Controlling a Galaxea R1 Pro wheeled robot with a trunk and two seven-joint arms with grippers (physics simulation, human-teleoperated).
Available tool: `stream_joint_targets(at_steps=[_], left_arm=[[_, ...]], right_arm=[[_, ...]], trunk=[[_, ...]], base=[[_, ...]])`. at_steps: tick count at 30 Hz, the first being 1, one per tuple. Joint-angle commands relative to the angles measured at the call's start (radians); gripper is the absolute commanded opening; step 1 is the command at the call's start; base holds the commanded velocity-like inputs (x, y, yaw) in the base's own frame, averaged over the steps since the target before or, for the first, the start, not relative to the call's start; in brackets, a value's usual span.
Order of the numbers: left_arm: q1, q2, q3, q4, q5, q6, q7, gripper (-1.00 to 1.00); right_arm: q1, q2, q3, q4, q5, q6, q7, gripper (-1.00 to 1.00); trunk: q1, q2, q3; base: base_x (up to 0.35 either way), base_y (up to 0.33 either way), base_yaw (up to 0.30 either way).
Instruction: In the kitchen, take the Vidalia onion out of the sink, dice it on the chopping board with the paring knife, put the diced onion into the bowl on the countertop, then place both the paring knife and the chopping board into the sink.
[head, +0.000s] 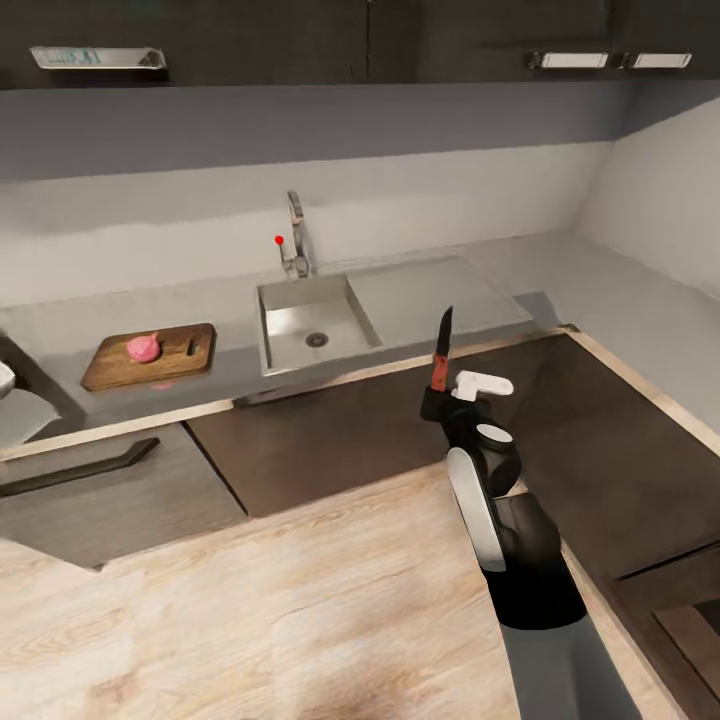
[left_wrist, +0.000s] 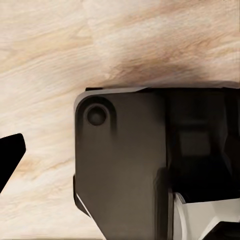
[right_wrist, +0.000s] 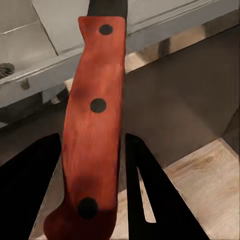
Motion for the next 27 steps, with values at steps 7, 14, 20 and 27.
stream_joint_targets(at_steps=[7,14,20,27], left_arm=[[0.0,0.001,-0.003,-0.001,0.007,-0.002,0.0,1.0],[0.0,0.002,-0.003,-0.002,0.007,-0.002,0.0,1.0],[0.0,0.002,-0.003,-0.002,0.007,-0.002,0.0,1.0],[0.0,0.003,-0.003,-0.002,0.007,-0.002,0.0,1.0]], right_arm=[[-0.001,0.0,0.001,0.0,-0.01,0.003,-0.01,-1.0],[-0.001,0.0,0.001,0.0,-0.01,0.003,-0.01,-1.0],[-0.001,0.0,0.001,0.0,-0.011,0.003,-0.01,-1.0],[-0.001,0.0,0.001,0.0,-0.011,0.003,-0.01,-1.0]], trunk=[[0.0,-0.001,0.007],[0.0,-0.001,0.015],[0.0,-0.001,0.022],[0.0,-0.001,0.03]], base=[[-0.022,0.292,0.222],[-0.001,0.299,0.222],[0.0,0.3,0.222],[0.0,0.3,0.203]])
